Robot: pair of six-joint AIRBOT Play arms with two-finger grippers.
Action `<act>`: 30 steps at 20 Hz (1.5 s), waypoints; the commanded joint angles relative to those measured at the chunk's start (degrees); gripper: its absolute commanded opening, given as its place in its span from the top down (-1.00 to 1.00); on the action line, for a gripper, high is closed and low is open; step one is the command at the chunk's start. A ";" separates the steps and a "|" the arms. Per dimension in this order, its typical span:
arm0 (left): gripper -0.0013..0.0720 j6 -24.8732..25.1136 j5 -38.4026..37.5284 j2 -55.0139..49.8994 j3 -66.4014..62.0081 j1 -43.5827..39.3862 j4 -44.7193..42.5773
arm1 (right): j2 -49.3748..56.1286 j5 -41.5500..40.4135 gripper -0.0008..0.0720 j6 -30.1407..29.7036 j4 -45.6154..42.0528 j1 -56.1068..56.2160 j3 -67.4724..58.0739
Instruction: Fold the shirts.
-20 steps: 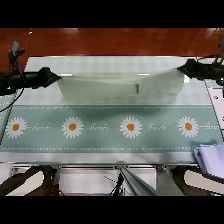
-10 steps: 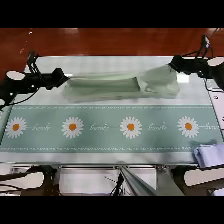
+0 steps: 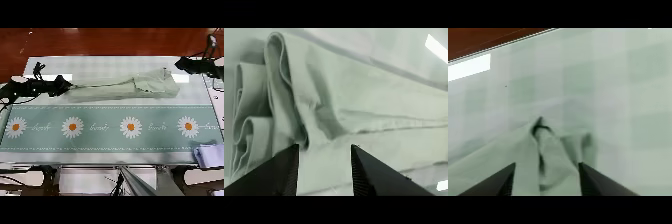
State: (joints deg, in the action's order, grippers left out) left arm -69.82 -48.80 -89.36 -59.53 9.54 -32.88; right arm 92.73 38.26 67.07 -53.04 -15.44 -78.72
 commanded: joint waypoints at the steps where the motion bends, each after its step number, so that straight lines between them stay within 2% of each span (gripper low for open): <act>1: -0.16 0.52 -9.60 0.37 -0.26 3.39 0.13 | -3.17 3.96 -0.72 7.45 -13.00 -4.98 -0.02; 3: -0.16 3.08 -13.27 1.33 -0.26 3.76 0.13 | -1.55 10.97 -0.72 7.80 -10.56 -8.20 -0.02; 5: -0.12 3.69 -15.85 2.64 -0.26 3.48 0.22 | 1.75 17.42 -0.72 7.34 -3.67 -10.40 -0.02; 8: -0.12 4.28 -17.97 5.40 -0.24 2.99 0.39 | 6.82 22.10 -0.72 4.59 6.49 -10.43 0.00; 11: -0.12 4.26 -18.34 8.00 -0.26 2.21 0.55 | 10.32 22.60 -0.72 4.66 9.44 -7.89 0.00; 16: -0.12 4.74 -19.45 10.12 -0.26 1.73 5.11 | 14.16 15.13 -0.67 5.11 12.24 -0.17 0.00; 17: -0.12 4.72 -19.43 10.23 -0.26 1.73 6.16 | 14.34 13.94 -0.37 4.79 13.11 1.38 -0.02; 18: -0.12 4.72 -19.41 10.21 -0.26 1.75 7.04 | 14.27 13.57 0.25 2.95 14.16 2.58 -0.02; 19: -0.12 4.70 -19.45 10.21 -0.26 1.75 7.61 | 14.05 13.64 0.67 0.57 15.76 3.43 -0.02; 20: -0.10 4.74 -19.87 10.21 -0.26 1.75 8.41 | 13.53 14.32 0.90 -1.44 17.35 3.91 -0.02; 21: -0.01 4.94 -20.48 10.21 -0.26 1.75 8.90 | 12.52 15.45 0.90 -2.16 18.23 4.17 -0.02; 23: 0.66 7.67 -22.12 10.23 -0.24 1.60 9.55 | 9.11 18.51 0.90 -2.25 17.79 4.11 -0.02; 24: 0.89 9.14 -22.53 10.23 -0.24 1.27 9.64 | 6.60 20.55 0.90 -2.23 16.98 4.13 -0.02; 26: 0.89 10.12 -22.25 10.23 -0.20 -0.68 9.62 | 0.50 24.55 0.90 -1.66 13.90 4.42 -0.02; 30: 0.89 10.19 -16.48 10.03 -0.17 -9.90 9.62 | -11.96 29.42 0.90 5.46 4.59 7.19 -0.02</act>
State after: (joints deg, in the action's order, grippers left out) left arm -60.45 -69.06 -79.20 -59.75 4.93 -23.49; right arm 88.62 63.42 68.12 -41.98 -10.04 -78.70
